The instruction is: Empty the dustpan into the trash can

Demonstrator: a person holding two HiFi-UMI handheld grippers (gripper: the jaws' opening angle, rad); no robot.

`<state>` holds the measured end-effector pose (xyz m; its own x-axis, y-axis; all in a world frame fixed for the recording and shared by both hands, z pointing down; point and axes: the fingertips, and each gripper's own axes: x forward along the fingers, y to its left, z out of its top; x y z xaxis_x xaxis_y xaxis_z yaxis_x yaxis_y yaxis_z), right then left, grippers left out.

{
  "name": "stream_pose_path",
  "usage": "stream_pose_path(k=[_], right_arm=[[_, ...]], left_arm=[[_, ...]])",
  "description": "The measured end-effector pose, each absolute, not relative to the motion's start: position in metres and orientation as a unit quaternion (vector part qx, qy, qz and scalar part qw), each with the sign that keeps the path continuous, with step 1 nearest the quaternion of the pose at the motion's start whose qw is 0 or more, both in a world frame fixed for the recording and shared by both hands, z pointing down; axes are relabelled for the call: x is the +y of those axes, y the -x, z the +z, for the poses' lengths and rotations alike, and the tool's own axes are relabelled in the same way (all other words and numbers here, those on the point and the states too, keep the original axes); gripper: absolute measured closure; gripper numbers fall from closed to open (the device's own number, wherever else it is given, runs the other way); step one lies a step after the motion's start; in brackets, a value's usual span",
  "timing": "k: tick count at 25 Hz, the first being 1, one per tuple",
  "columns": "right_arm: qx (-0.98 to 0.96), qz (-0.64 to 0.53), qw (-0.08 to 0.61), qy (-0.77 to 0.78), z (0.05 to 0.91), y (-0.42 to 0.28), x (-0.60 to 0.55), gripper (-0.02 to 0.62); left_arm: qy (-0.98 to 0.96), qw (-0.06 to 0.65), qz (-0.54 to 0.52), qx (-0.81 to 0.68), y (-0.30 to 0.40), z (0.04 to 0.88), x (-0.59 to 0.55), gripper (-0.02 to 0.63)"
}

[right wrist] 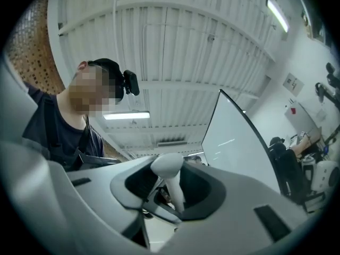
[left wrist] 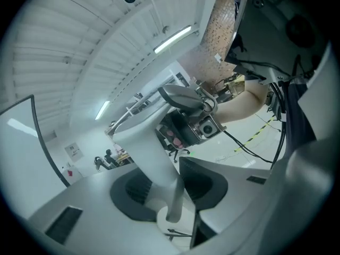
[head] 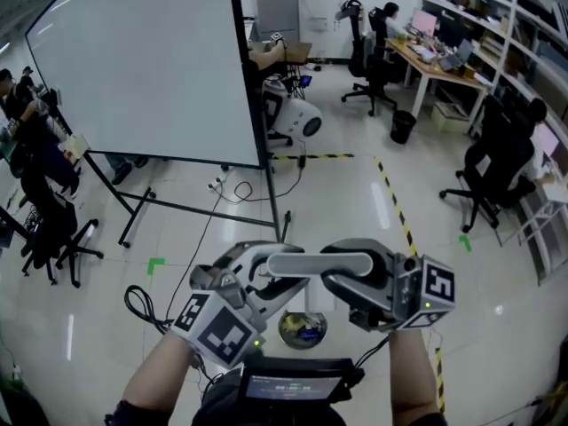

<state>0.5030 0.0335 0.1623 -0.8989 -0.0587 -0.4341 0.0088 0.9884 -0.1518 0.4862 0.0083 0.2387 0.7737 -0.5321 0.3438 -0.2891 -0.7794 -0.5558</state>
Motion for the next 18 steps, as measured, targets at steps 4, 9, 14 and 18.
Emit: stream_pose_path(k=[4,9,14,18], right_arm=[[0.973,-0.1,0.206,-0.018,0.174,-0.49,0.031,0.446],[0.976,-0.09,0.192,-0.042,0.18,-0.474,0.028,0.446],[0.975,-0.078,0.196,-0.069,0.176,-0.456,0.033,0.446],[0.976,-0.066,0.194,-0.076,0.174,-0.449,0.04,0.446]], left_arm=[[0.901,0.232,-0.263,0.255,-0.469,0.243,0.005,0.474],[0.889,0.227,-0.275,0.287,-0.45,0.247,0.0,0.472],[0.876,0.228,-0.281,0.319,-0.432,0.247,0.003,0.474],[0.871,0.232,-0.282,0.329,-0.422,0.243,0.008,0.474]])
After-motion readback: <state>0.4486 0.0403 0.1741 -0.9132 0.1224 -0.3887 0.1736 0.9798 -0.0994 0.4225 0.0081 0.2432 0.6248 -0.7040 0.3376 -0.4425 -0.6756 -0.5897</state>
